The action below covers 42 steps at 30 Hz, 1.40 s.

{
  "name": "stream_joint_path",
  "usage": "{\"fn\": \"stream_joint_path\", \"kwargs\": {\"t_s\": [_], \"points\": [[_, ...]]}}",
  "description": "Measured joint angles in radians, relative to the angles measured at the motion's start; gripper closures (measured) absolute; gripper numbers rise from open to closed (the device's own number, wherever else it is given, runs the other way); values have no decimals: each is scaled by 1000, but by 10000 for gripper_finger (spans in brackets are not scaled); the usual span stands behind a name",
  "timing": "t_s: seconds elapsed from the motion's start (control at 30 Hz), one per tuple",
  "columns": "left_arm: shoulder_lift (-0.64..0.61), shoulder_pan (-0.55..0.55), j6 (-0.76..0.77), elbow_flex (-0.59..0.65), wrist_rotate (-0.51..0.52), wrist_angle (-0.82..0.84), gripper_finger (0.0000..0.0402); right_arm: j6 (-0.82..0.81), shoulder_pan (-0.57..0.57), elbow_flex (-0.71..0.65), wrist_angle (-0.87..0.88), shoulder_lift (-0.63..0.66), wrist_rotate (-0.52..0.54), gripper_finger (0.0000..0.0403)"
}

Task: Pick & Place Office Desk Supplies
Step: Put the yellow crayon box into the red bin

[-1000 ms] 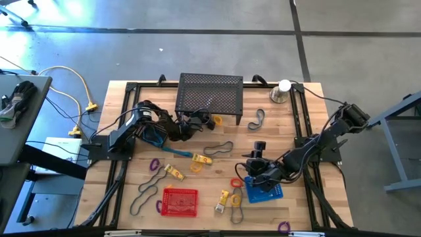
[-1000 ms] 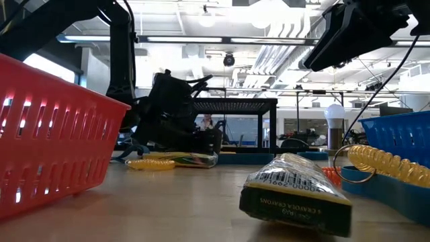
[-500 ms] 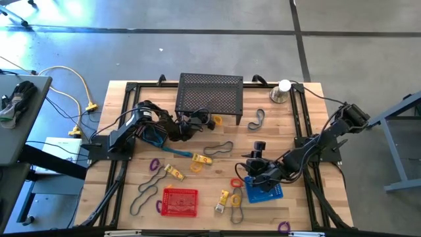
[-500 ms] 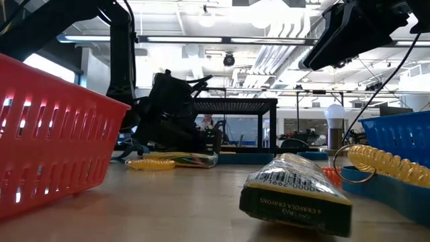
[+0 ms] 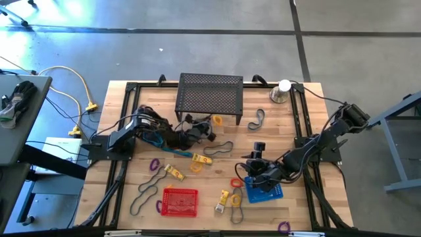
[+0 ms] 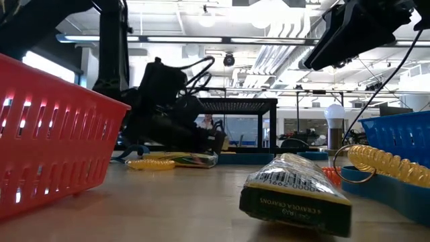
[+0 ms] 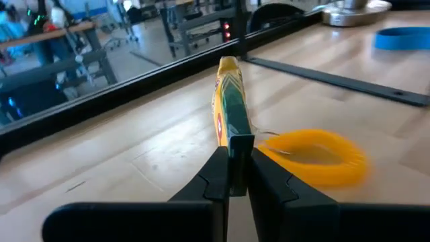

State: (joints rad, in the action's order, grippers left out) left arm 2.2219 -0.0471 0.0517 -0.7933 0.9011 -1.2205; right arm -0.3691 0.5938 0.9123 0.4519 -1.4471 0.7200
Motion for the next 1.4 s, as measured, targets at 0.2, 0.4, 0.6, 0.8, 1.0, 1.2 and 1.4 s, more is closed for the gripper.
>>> {"fn": "stream_joint_path", "kwargs": {"t_s": [0.2,0.4,0.6,0.8,1.0,1.2,1.4], "points": [[-14,66,-61,0,88,-10,377,-5,0,0,-18,0,-22,263],[-52,134,-90,0,96,-11,376,-9,0,0,-24,0,-24,263],[-127,218,-129,-1,93,19,376,-31,0,0,-27,0,-24,263],[-231,296,-47,-2,62,198,376,-81,1,0,-21,0,-25,263],[-351,383,29,-2,54,389,376,-84,15,0,-22,0,-24,263],[-523,488,134,-2,-12,642,376,-83,17,0,-24,0,-19,263],[-721,580,284,-3,-85,908,376,-73,14,0,-26,0,-8,263]]}}
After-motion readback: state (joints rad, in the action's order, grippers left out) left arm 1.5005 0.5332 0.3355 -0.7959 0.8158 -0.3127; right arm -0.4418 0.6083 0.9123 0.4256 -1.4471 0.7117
